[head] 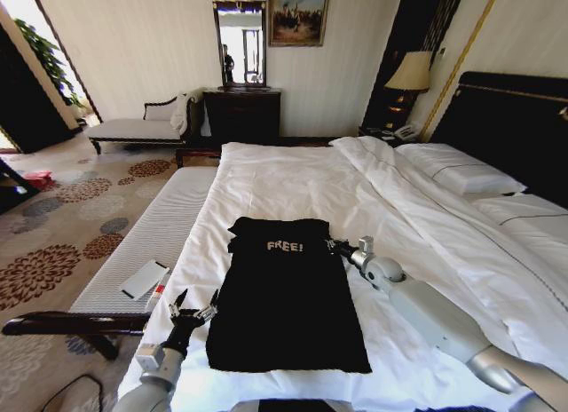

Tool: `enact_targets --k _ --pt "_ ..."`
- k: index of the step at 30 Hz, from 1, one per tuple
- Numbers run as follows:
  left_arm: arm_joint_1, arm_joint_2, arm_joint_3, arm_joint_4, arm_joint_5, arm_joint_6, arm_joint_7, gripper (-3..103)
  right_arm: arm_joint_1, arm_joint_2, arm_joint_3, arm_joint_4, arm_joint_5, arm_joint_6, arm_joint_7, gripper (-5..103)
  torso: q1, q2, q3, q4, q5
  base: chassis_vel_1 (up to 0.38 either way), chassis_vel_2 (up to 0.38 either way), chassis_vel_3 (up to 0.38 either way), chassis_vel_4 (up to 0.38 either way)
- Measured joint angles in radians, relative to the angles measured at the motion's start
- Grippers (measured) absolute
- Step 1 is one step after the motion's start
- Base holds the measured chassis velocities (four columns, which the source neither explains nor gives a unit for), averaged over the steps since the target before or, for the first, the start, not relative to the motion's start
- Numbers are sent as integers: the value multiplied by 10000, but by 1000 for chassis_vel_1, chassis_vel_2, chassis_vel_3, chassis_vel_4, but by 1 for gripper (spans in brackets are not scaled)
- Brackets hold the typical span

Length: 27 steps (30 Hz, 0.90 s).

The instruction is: Fold the clothes on the bed.

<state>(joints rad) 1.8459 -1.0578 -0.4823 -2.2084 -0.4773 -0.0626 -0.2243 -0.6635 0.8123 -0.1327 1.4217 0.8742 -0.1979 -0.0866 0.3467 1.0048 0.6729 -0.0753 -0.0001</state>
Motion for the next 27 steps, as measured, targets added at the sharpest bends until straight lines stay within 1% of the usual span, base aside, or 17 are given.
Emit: enact_targets --k 4,6,12,15,16,17,18,21,23,26,27 --pt "24 0 -14 6 -3 -17 22 100 157 127 -227 13 227 -232 273 1 0 0 0 0 0 0 0 0 0" --pt "52 -1 -62 -24 -13 -25 29 100 349 329 -468 -148 385 -346 514 1 0 0 0 1 -1 0 0 0 0" --pt "211 -18 -186 -68 -33 -91 71 100 615 612 -835 -467 393 -383 759 1 0 0 0 2 1 0 0 0 0" --pt "258 -33 -207 -78 -30 -111 87 100 633 645 -886 -544 346 -384 779 1 0 0 0 2 0 0 0 0 0" --pt "281 -42 -221 -85 -29 -127 99 100 631 650 -913 -624 230 -366 778 -2 0 0 0 1 0 0 0 0 0" --pt "291 -42 -229 -85 -29 -134 104 100 616 647 -918 -664 156 -337 771 2 1 0 0 1 0 0 0 0 0" --pt "291 -42 -229 -85 -29 -134 104 100 616 647 -918 -664 156 -337 771 2 1 0 0 1 0 0 0 0 0" --pt "281 -30 -225 -75 -25 -141 107 100 524 629 -913 -671 81 -238 731 18 0 0 0 -1 3 0 0 0 0" --pt "264 -24 -211 -72 -23 -141 107 100 513 620 -911 -639 66 -201 710 18 0 0 0 -1 2 0 0 0 0" --pt "180 -18 -148 -68 -8 -124 74 100 497 567 -902 -395 35 -83 631 33 0 0 0 0 0 0 0 0 0" --pt "180 -18 -148 -68 -8 -124 74 100 497 567 -902 -395 35 -83 631 33 0 0 0 0 0 0 0 0 0"
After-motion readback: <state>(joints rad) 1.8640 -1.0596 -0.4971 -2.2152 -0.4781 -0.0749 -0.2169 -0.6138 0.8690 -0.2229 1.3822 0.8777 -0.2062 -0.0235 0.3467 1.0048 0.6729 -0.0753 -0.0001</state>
